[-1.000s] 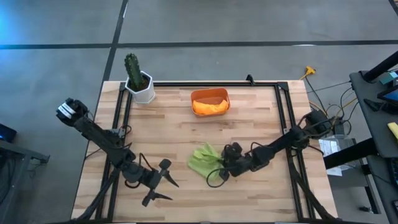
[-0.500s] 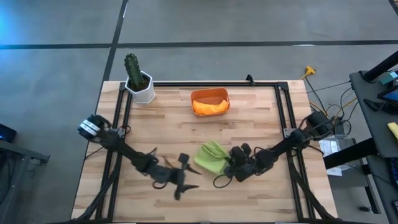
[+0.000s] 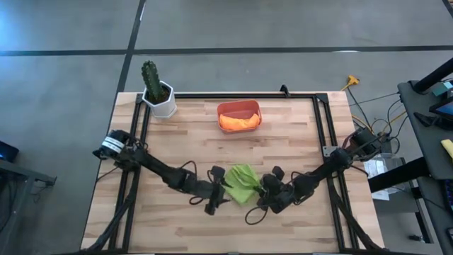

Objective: Roll microfiber towels into tight, uniform cylinder then place into a basket
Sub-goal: Roll the green microfiber cloth

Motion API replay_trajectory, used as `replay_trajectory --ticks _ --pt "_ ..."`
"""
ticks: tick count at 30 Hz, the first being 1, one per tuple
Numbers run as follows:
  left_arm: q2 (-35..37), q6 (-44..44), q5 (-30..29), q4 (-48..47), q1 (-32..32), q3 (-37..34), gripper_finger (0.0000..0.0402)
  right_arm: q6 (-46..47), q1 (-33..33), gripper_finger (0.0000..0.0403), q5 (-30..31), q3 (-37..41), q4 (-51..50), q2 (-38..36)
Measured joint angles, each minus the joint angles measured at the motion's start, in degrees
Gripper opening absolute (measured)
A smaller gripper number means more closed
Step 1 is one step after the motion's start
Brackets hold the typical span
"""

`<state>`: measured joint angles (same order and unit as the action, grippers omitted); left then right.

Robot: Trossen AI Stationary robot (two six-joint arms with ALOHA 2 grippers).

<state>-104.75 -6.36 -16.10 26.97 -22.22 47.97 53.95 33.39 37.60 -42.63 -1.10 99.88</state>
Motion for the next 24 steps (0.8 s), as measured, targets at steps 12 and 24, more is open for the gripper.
replay_trajectory --ticks 12,24 --pt "1.48 -16.61 -4.42 -9.46 -3.1 -0.51 0.0235 -12.16 1.49 0.0254 5.12 -3.2 -0.1 -1.84" --pt "-2.35 -20.97 -3.24 -7.19 0.97 0.66 0.0235 -33.91 4.17 0.0263 6.84 -12.1 -0.26 -1.56"
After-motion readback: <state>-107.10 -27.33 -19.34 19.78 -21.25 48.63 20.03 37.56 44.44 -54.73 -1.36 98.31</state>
